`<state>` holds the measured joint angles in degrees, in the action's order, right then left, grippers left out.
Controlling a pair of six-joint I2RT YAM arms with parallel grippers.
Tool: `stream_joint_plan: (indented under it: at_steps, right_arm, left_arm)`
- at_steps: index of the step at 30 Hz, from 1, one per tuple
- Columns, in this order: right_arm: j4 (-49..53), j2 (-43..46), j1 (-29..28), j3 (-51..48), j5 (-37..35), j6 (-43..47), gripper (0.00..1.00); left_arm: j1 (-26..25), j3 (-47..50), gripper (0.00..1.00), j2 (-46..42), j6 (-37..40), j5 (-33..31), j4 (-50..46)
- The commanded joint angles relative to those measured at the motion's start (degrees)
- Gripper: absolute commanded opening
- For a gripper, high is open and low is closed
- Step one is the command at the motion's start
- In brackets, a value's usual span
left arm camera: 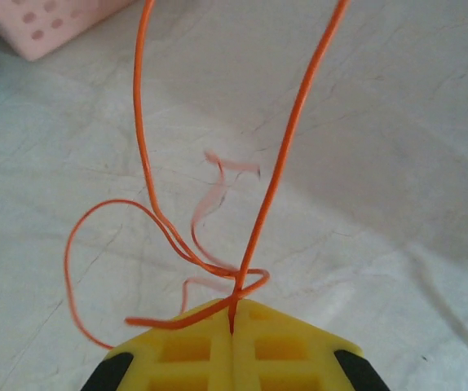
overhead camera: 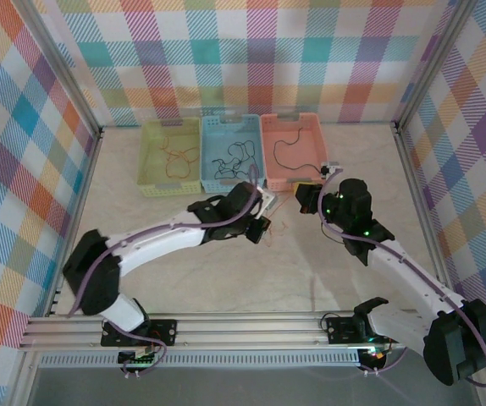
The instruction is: Untangle the cables
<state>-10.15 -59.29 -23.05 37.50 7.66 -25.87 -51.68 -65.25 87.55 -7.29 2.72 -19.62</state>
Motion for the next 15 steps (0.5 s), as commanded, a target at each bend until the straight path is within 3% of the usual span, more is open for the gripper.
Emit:
stream_joint_plan:
  at_steps: [1,10,15]
  right_arm:
    - [1.2,0.9,0.4,1.0,-7.3,1.4,0.00]
    - [4.0,-1.8,1.5,0.9,-15.0,1.4,0.00]
    - [2.0,-3.1,2.0,0.5,-12.7,0.5,0.00]
  left_arm:
    - [-0.7,5.2,0.00,-9.0,-0.9,1.6,0.9]
    - [-0.7,14.4,0.00,-35.6,-3.9,3.0,-1.9]
    - [-0.6,14.8,0.00,-46.8,-3.9,2.7,-5.4]
